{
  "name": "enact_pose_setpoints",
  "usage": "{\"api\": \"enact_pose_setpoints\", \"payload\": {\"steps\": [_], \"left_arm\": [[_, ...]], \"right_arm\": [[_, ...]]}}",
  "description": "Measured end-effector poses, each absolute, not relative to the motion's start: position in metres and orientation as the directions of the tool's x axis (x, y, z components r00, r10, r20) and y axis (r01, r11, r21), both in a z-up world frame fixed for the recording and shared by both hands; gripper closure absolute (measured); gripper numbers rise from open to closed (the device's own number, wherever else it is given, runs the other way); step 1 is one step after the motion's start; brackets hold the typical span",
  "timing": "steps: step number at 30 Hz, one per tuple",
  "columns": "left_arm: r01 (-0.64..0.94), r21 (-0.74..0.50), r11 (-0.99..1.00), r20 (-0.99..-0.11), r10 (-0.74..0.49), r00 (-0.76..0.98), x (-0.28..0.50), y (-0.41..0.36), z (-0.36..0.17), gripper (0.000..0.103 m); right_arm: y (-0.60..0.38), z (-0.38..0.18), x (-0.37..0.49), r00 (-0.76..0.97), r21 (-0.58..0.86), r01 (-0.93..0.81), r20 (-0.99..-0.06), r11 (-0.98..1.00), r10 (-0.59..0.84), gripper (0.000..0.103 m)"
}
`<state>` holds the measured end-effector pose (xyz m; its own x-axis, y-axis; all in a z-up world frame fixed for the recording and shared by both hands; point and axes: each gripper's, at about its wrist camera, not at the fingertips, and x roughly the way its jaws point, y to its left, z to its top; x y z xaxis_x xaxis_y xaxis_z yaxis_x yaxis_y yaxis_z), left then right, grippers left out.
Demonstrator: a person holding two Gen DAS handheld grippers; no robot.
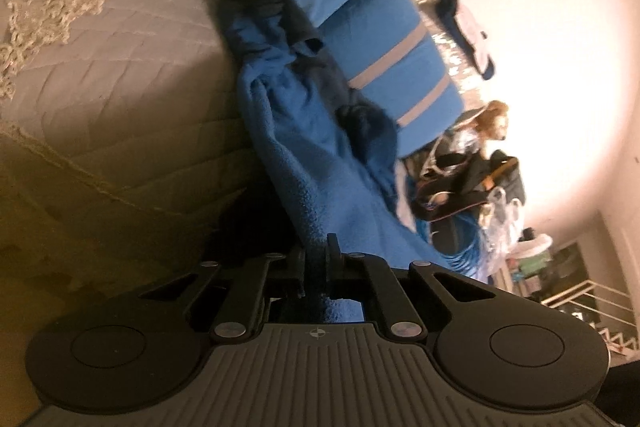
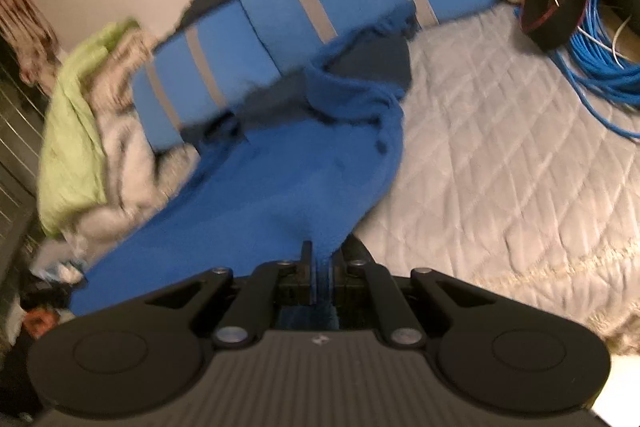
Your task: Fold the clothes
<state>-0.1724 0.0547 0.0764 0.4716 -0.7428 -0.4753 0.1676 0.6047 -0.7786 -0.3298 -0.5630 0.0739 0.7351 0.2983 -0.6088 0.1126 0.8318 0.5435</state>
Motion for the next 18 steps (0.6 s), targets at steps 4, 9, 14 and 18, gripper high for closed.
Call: {"api": "enact_pose_setpoints", "payload": {"steps": [4, 9, 14, 18], "left_arm": [[0.121, -0.722, 0.682, -0.551, -0.672, 0.495, -0.168, 0.056, 0.075, 0.069], [0.083, -0.579, 0.811, -0.655, -0.523, 0.546, -0.168, 0.057, 0.085, 0.024], [0.108, -0.455, 0.884, -0.702, -0.43, 0.568, -0.169, 0.051, 0.104, 0.024], [0.161, -0.484, 0.86, -0.656, -0.478, 0.584, -0.171, 0.055, 0.127, 0.024]], "right_arm": [[-0.555, 0.067, -0.327, 0.711, 0.497, 0.128, -0.649, 0.858, 0.27, 0.079], [-0.553, 0.08, -0.325, 0.729, 0.377, 0.156, -0.667, 0.913, 0.151, 0.004], [-0.559, 0.092, -0.321, 0.737, 0.289, 0.214, -0.675, 0.933, 0.04, 0.0], [-0.563, 0.102, -0.318, 0.744, 0.258, 0.233, -0.668, 0.938, -0.001, 0.0]]}}
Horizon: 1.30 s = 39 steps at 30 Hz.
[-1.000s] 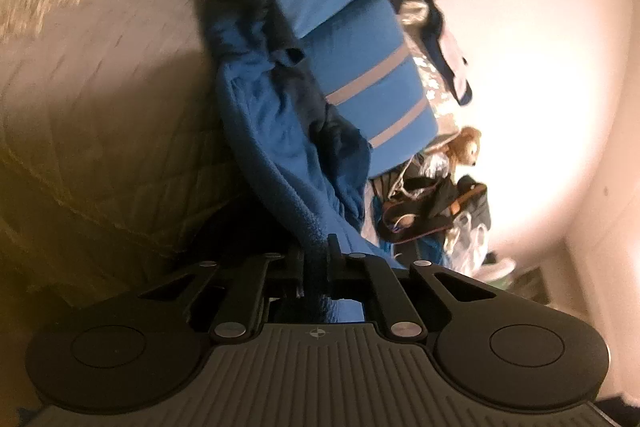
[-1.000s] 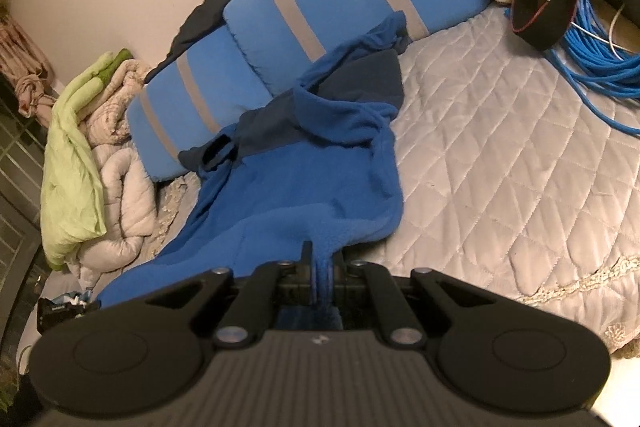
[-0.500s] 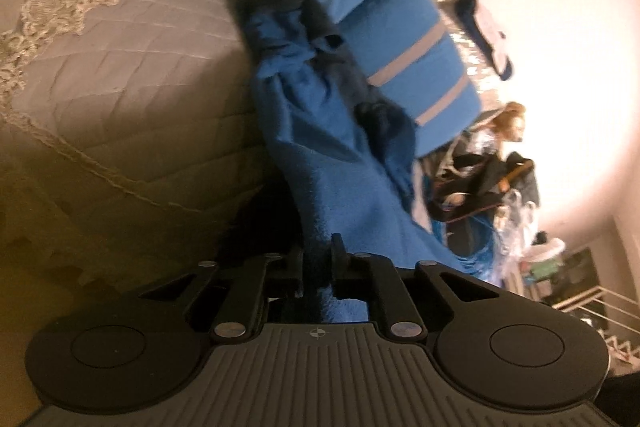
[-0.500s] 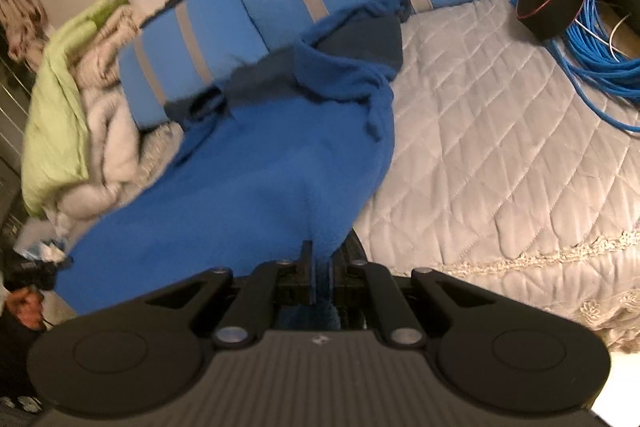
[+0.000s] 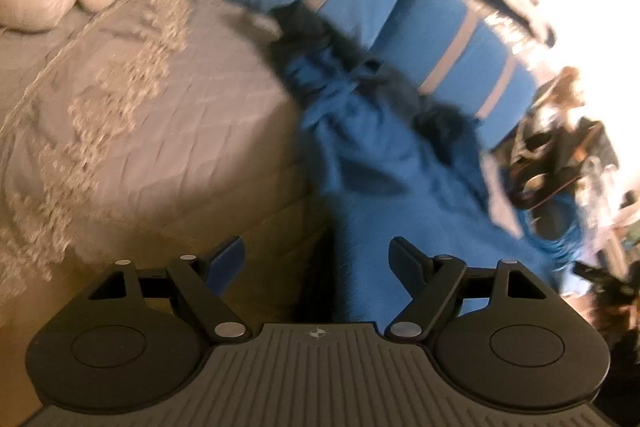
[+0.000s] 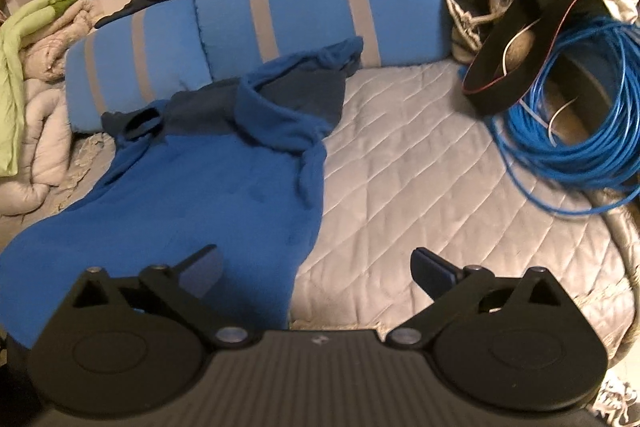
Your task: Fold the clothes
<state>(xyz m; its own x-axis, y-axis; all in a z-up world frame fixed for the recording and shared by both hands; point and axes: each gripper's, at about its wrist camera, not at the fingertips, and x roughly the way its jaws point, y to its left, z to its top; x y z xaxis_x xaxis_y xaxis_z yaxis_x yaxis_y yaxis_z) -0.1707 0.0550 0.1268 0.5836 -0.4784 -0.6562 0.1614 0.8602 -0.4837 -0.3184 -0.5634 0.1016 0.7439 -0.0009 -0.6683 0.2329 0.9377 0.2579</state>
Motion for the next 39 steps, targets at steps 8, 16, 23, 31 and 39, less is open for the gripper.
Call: {"api": "enact_pose_setpoints", "payload": {"steps": [8, 16, 23, 31, 39], "left_arm": [[0.184, -0.383, 0.905, -0.615, -0.399, 0.68, -0.176, 0.068, 0.191, 0.024], [0.18, -0.22, 0.959, -0.575, -0.276, 0.771, -0.176, 0.075, 0.266, 0.024], [0.215, -0.156, 0.964, -0.497, -0.264, 0.827, -0.173, 0.063, 0.322, 0.024], [0.28, -0.099, 0.955, -0.434, -0.294, 0.852, -0.13, 0.037, 0.367, 0.023], [0.31, -0.118, 0.943, -0.288, -0.331, 0.899, -0.075, 0.008, 0.39, 0.023]], "right_arm": [[-0.574, 0.145, -0.318, 0.793, 0.191, 0.238, -0.604, 0.952, -0.077, 0.0], [-0.607, 0.207, -0.319, 0.844, 0.122, 0.291, -0.5, 0.949, -0.194, 0.0], [-0.637, 0.255, -0.31, 0.866, 0.142, 0.337, -0.436, 0.931, -0.246, 0.0], [-0.659, 0.312, -0.288, 0.892, 0.224, 0.355, -0.373, 0.908, -0.257, 0.0], [-0.679, 0.357, -0.244, 0.889, 0.252, 0.402, -0.339, 0.88, -0.309, 0.0]]}}
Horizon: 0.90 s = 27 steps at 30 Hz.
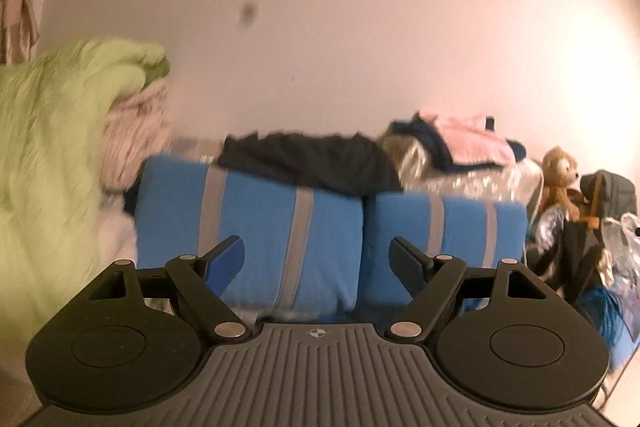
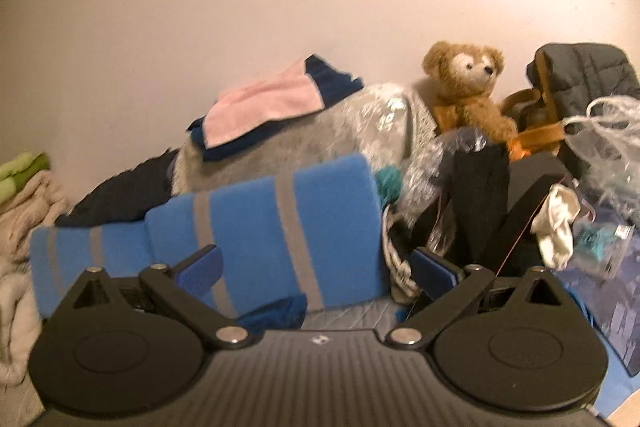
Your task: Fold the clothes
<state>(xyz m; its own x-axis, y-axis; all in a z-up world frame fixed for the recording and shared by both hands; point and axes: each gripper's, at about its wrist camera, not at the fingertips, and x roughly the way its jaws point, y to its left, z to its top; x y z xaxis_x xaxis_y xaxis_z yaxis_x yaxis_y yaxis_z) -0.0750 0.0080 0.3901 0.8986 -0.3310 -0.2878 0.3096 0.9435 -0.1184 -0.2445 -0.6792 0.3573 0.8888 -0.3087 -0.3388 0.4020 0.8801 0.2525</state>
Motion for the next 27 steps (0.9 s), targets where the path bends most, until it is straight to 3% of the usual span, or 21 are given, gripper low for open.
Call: {"api": "enact_pose_setpoints", "payload": {"steps": [4, 10, 15, 27], "left_arm": [[0.29, -0.08, 0.954, -0.269, -0.301, 0.915, -0.047, -0.016, 0.387, 0.023], [0.277, -0.079, 0.958, -0.237, -0.287, 0.928, -0.019, -0.061, 0.363, 0.023], [0.281, -0.072, 0.957, -0.285, -0.29, 0.914, -0.003, -0.109, 0.319, 0.023], [0.307, -0.19, 0.932, -0.392, -0.359, 0.847, 0.024, -0.199, 0.205, 0.023]], "right_arm": [[-0.682, 0.371, -0.223, 0.891, 0.232, 0.41, -0.308, 0.882, -0.333, 0.0], [-0.675, 0.362, -0.178, 0.878, 0.213, 0.424, -0.336, 0.88, -0.342, 0.0], [-0.653, 0.322, -0.134, 0.864, 0.171, 0.408, -0.39, 0.897, -0.319, 0.0], [-0.596, 0.212, -0.046, 0.85, 0.143, 0.287, -0.495, 0.947, -0.182, 0.001]]}}
